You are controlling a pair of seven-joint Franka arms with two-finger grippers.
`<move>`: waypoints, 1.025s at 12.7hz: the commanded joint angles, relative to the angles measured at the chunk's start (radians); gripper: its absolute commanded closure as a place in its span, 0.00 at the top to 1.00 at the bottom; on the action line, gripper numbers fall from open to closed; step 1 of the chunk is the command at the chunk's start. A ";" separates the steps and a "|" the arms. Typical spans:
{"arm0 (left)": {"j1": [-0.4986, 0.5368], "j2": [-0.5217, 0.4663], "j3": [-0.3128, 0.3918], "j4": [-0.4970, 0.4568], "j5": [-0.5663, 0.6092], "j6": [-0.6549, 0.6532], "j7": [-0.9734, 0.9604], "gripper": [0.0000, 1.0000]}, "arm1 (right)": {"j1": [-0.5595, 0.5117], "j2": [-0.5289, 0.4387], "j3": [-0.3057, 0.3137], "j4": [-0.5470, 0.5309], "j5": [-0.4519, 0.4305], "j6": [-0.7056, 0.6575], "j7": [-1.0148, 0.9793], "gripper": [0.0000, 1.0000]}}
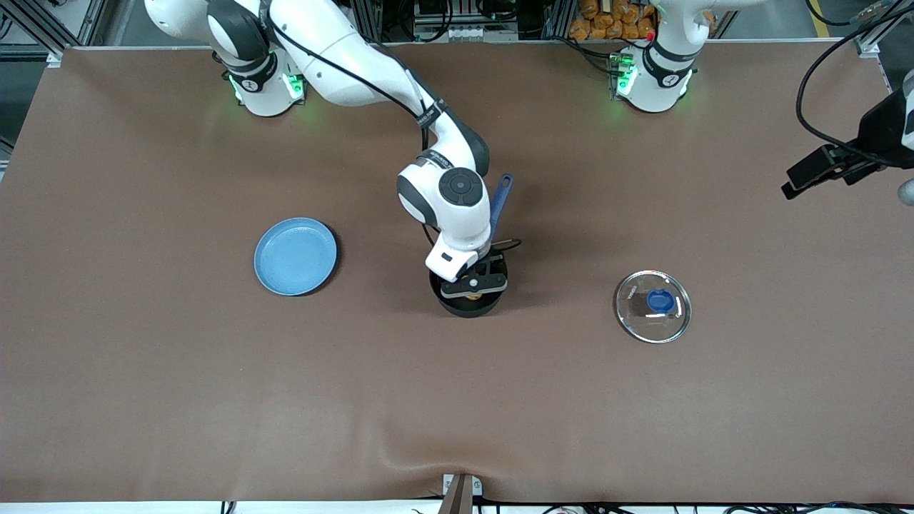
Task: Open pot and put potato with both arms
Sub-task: 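Open the right gripper to drop the potato into the pot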
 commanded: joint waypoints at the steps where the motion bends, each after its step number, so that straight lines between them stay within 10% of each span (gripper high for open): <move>1: 0.012 -0.032 -0.011 -0.021 -0.001 -0.013 0.017 1.00 | -0.031 -0.146 0.008 -0.076 0.032 -0.090 -0.003 0.91; 13: 0.007 -0.021 -0.014 -0.020 -0.004 -0.013 0.017 1.00 | -0.489 -0.773 0.097 -0.175 0.043 -0.848 -0.314 0.95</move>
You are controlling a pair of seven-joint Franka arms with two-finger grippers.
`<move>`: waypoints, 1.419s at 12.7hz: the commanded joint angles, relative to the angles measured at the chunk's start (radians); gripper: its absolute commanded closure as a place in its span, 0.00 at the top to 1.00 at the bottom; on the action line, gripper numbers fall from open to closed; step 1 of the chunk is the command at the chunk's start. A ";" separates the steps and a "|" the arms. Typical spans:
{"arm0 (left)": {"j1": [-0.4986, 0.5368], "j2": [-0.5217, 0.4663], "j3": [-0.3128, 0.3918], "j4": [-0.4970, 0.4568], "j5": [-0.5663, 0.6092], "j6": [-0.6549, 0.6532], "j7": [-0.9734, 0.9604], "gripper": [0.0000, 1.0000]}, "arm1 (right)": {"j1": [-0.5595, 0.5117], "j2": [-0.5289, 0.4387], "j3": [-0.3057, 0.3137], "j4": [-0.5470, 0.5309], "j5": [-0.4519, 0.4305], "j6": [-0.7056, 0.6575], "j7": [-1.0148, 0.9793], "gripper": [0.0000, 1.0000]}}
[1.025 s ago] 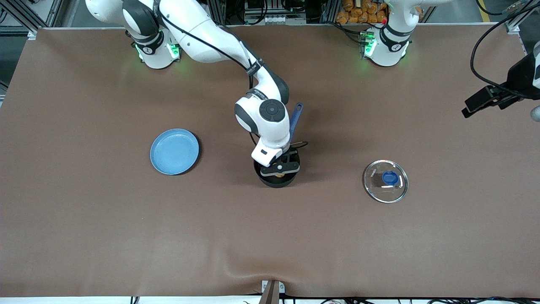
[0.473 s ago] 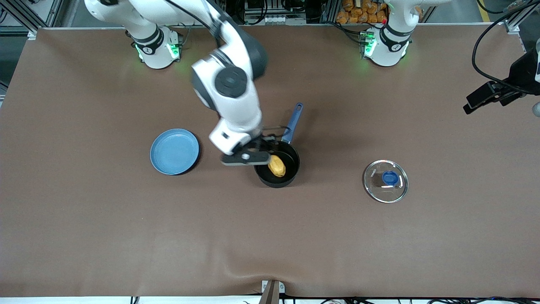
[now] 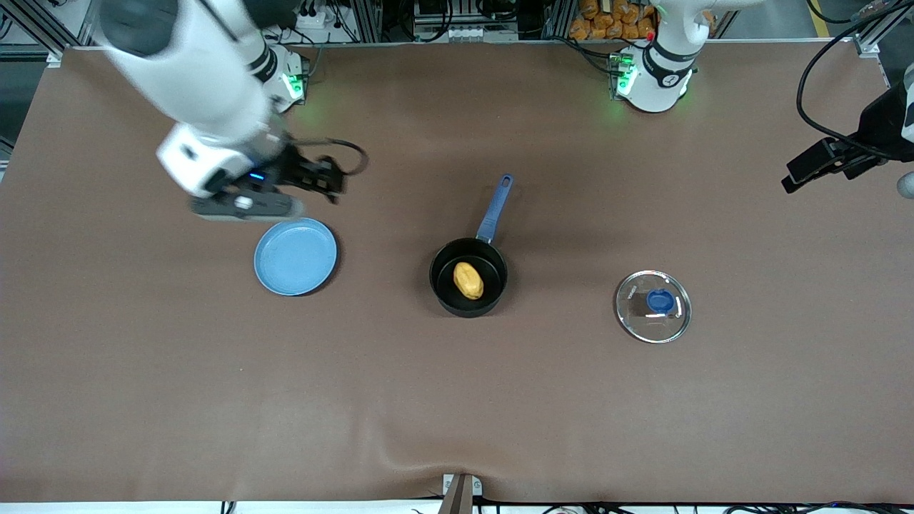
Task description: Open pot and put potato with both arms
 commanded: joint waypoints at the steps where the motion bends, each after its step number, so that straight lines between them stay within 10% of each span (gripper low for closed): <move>1: 0.009 -0.014 -0.006 -0.010 -0.004 -0.009 0.016 1.00 | -0.160 -0.172 0.052 -0.197 0.001 0.001 -0.173 0.95; 10: 0.007 -0.018 -0.006 -0.010 -0.004 -0.030 0.018 1.00 | -0.513 -0.298 0.051 -0.371 -0.116 0.118 -0.578 1.00; 18: 0.002 -0.011 -0.017 -0.004 0.013 -0.052 0.077 1.00 | -0.526 -0.290 0.045 -0.425 -0.122 0.251 -0.589 1.00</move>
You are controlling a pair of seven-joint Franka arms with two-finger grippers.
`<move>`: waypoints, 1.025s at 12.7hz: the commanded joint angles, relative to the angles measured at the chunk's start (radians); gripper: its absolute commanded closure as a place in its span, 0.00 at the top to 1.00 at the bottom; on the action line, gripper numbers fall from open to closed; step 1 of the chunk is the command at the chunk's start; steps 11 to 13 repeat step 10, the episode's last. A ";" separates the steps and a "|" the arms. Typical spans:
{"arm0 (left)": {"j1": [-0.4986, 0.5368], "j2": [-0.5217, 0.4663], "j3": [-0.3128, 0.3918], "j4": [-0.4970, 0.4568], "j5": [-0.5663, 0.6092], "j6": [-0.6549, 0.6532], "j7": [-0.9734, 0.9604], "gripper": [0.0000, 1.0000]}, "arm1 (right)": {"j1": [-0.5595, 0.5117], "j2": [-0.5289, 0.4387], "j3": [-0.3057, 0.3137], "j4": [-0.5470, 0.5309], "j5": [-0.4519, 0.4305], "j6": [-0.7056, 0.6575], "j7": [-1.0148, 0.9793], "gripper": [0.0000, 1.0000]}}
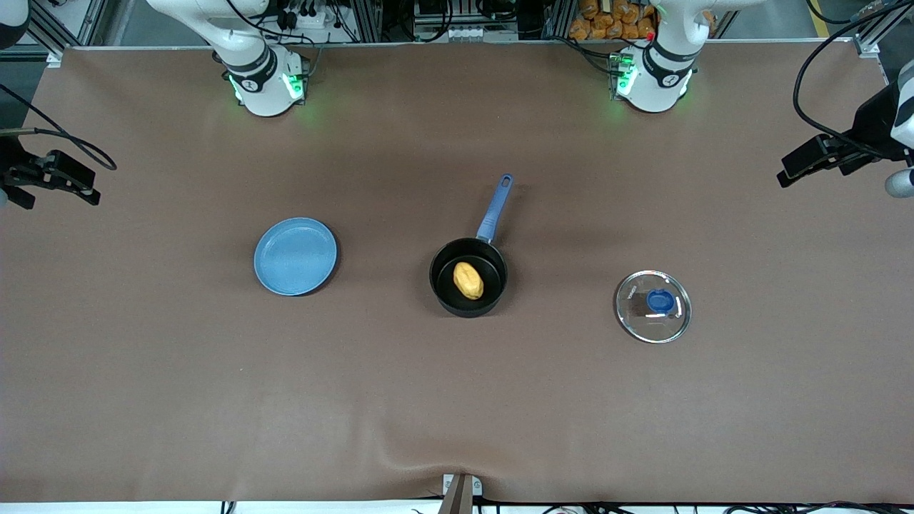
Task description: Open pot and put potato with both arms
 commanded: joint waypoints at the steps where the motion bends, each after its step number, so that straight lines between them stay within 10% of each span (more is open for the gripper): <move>1: 0.001 -0.009 -0.025 0.000 0.014 -0.015 0.031 1.00 | -0.016 -0.021 0.016 -0.020 -0.018 0.010 0.000 1.00; 13: 0.004 0.000 -0.048 0.004 0.028 -0.015 0.026 1.00 | -0.011 -0.012 0.019 -0.007 -0.018 0.010 0.002 1.00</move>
